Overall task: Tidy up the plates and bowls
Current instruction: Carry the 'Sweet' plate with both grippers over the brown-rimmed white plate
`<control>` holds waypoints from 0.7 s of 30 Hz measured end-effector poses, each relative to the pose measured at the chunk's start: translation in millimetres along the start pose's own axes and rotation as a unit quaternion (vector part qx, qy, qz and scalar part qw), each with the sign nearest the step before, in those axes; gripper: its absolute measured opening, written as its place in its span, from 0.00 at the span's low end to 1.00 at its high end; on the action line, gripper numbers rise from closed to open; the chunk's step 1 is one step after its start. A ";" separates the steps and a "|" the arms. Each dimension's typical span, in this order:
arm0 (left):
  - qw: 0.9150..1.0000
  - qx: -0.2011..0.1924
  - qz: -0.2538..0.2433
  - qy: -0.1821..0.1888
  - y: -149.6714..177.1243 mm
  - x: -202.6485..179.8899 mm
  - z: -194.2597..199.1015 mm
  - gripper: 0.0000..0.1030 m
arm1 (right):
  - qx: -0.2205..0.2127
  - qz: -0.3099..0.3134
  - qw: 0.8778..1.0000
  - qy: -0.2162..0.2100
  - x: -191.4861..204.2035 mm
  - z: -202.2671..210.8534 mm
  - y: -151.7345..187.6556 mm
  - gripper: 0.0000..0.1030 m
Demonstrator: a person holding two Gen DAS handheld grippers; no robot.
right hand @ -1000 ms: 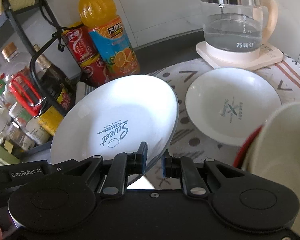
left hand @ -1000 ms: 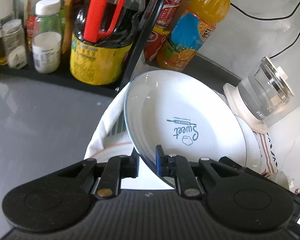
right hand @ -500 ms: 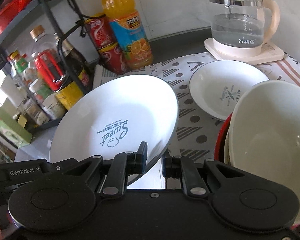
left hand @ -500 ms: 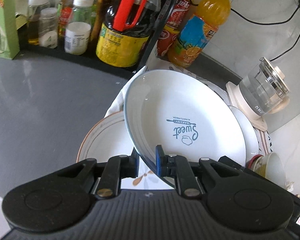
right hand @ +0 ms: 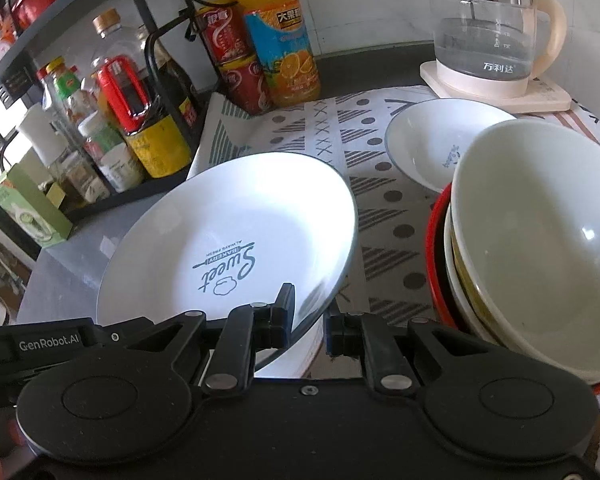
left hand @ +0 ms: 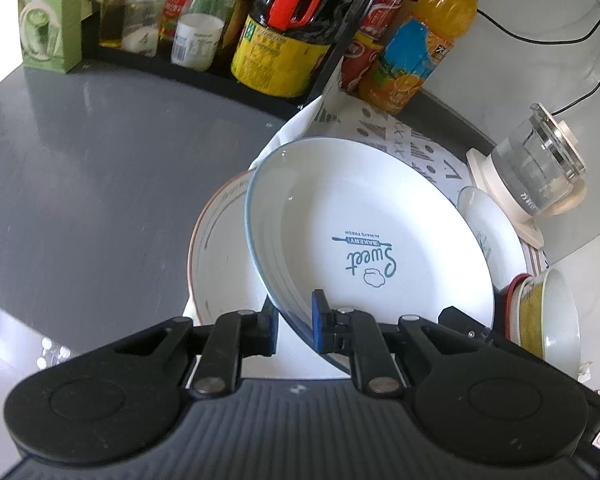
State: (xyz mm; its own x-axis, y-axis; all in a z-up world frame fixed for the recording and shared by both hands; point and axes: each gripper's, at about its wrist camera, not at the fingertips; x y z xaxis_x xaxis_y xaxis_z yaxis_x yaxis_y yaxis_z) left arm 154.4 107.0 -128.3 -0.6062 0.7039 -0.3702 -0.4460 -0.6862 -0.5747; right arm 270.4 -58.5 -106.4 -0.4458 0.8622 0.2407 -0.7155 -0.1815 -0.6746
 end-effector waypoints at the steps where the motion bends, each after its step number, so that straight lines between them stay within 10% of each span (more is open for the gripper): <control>1: 1.000 0.000 0.000 -0.001 2.7 0.2 1.3 0.14 | 0.000 0.002 1.000 -0.001 -0.5 1.4 1.8 0.13; 21: 1.000 0.022 0.009 -0.018 23.9 6.2 4.0 0.15 | 0.020 0.022 1.000 -0.001 -1.8 2.7 17.7 0.13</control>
State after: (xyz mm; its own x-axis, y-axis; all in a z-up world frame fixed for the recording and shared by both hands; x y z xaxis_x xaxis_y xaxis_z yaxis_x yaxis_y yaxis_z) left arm 137.3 94.2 -141.4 -0.6378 0.6843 -0.3535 -0.4627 -0.7074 -0.5343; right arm 257.1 -64.6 -116.8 -0.4789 0.8516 0.2133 -0.7163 -0.2387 -0.6557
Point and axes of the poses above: each gripper's, at about its wrist camera, not at the fingertips, and z roughly against the way its jaws point, x to its left, y to its underside, and after that the axes turned 8 degrees about -x, right-handed
